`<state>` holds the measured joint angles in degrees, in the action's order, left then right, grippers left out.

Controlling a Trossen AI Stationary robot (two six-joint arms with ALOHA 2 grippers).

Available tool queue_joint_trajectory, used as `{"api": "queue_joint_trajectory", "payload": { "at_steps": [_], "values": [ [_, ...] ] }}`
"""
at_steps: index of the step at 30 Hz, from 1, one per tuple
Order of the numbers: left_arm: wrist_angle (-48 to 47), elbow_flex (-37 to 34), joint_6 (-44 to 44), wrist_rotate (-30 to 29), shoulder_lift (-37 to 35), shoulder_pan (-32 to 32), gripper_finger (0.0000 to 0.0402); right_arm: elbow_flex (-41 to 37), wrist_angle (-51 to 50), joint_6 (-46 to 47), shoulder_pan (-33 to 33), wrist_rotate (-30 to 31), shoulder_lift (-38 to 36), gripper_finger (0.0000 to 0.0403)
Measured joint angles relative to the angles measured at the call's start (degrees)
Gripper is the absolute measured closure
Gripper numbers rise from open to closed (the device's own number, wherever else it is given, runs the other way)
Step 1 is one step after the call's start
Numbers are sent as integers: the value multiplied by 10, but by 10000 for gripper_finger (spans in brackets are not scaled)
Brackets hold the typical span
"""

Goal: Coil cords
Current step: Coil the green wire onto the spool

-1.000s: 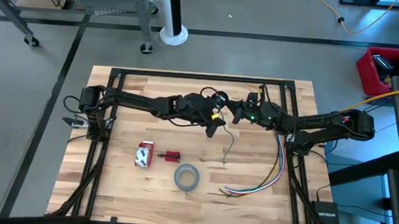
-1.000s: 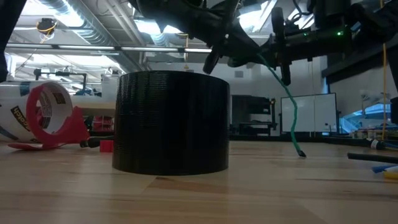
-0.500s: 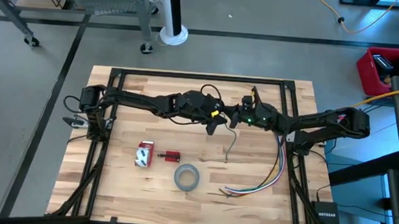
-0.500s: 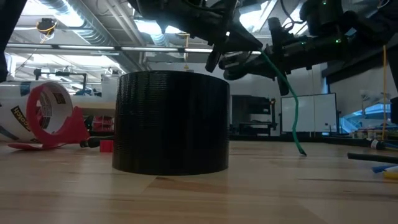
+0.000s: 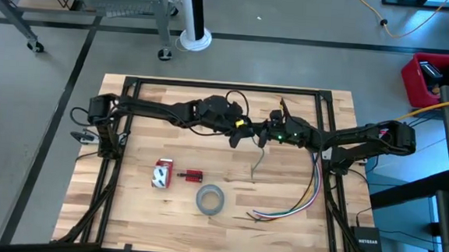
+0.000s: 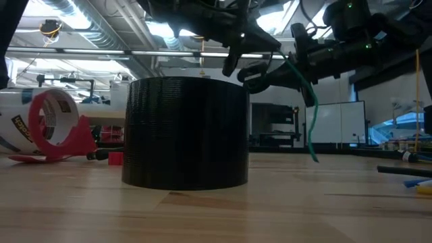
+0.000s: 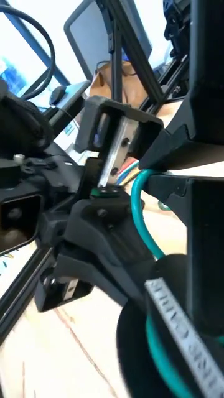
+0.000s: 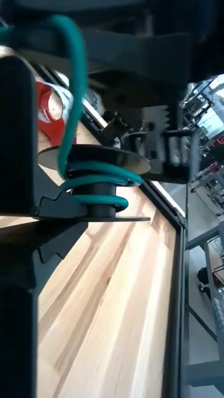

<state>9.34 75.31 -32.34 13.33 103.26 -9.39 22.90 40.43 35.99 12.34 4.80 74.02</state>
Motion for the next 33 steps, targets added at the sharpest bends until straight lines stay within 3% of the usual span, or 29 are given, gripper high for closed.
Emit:
{"api": "queue_joint_trajectory", "payload": {
  "at_steps": [33],
  "values": [
    [-183, 0, 31, 23, -72, -54, 401, -1, -1, -3, 0, -40, 0, 398]
  ]
}}
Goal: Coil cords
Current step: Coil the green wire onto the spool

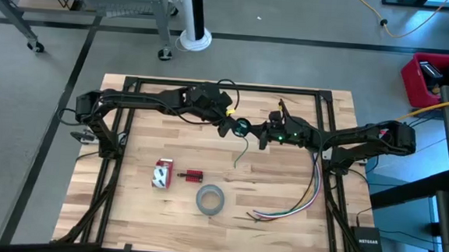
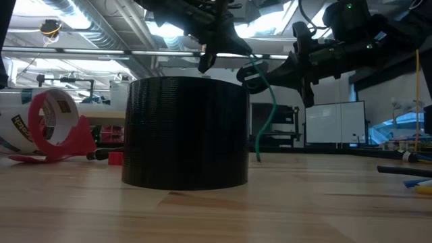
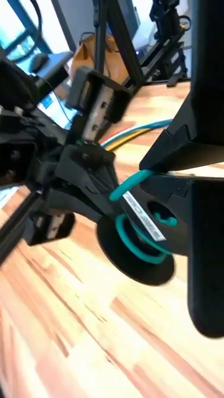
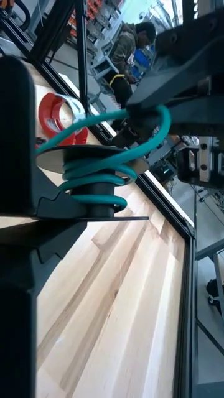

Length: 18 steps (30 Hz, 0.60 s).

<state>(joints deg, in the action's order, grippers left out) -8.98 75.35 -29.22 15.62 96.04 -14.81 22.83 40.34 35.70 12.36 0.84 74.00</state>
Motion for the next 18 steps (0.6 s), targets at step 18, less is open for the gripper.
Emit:
{"api": "queue_joint_trajectory", "payload": {
  "at_steps": [18],
  "values": [
    [-71, 0, 27, 52, -11, -31, 401, 0, 1, 0, 0, -22, -26, 398]
  ]
}}
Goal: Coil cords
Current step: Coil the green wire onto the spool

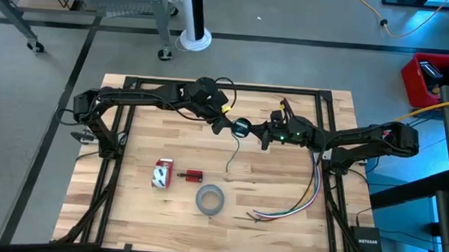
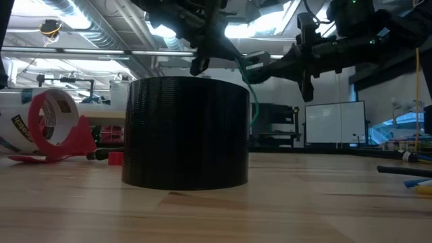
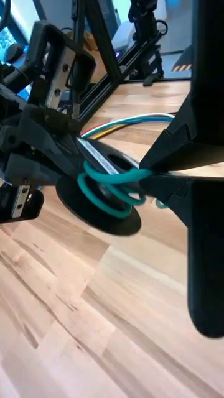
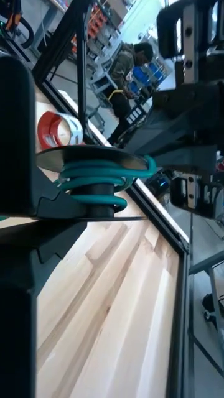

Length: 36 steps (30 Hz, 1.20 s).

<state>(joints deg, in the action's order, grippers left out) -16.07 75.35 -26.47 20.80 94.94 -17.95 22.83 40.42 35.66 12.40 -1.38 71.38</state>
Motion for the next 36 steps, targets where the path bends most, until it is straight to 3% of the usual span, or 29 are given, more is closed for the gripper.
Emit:
{"api": "queue_joint_trajectory", "payload": {
  "at_steps": [24, 36],
  "values": [
    [-31, 0, 31, 5, -19, 19, 376, 0, 63, 0, 0, -4, -19, 398],
    [-31, 0, 30, -66, -18, 49, 375, 0, 103, 0, 0, 22, -19, 398]
  ]
}}
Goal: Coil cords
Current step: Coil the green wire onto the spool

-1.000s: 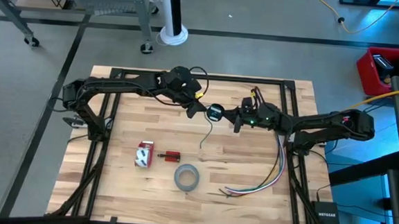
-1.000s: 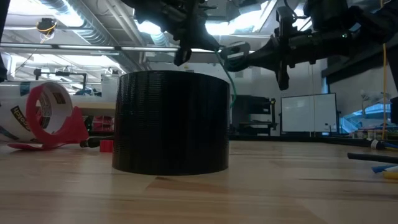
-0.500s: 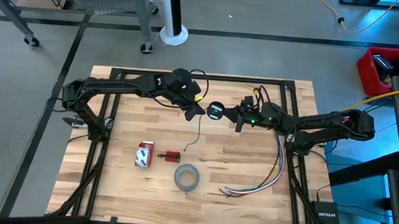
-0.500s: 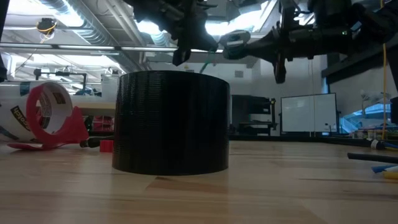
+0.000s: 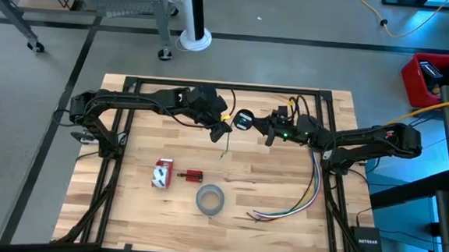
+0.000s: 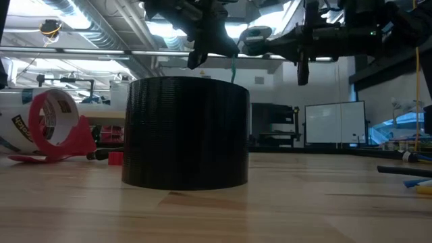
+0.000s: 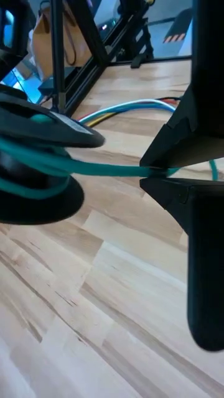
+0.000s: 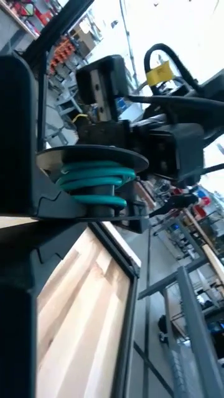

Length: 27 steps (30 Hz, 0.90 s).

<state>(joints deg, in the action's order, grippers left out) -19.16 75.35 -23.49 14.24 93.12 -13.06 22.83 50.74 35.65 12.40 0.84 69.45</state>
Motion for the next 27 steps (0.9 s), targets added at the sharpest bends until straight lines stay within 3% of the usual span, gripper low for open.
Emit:
{"api": "queue_joint_trajectory", "payload": {
  "at_steps": [27],
  "values": [
    [17, 0, -1, -133, 1, 67, 375, 0, 101, 0, 0, 76, 0, 398]
  ]
}}
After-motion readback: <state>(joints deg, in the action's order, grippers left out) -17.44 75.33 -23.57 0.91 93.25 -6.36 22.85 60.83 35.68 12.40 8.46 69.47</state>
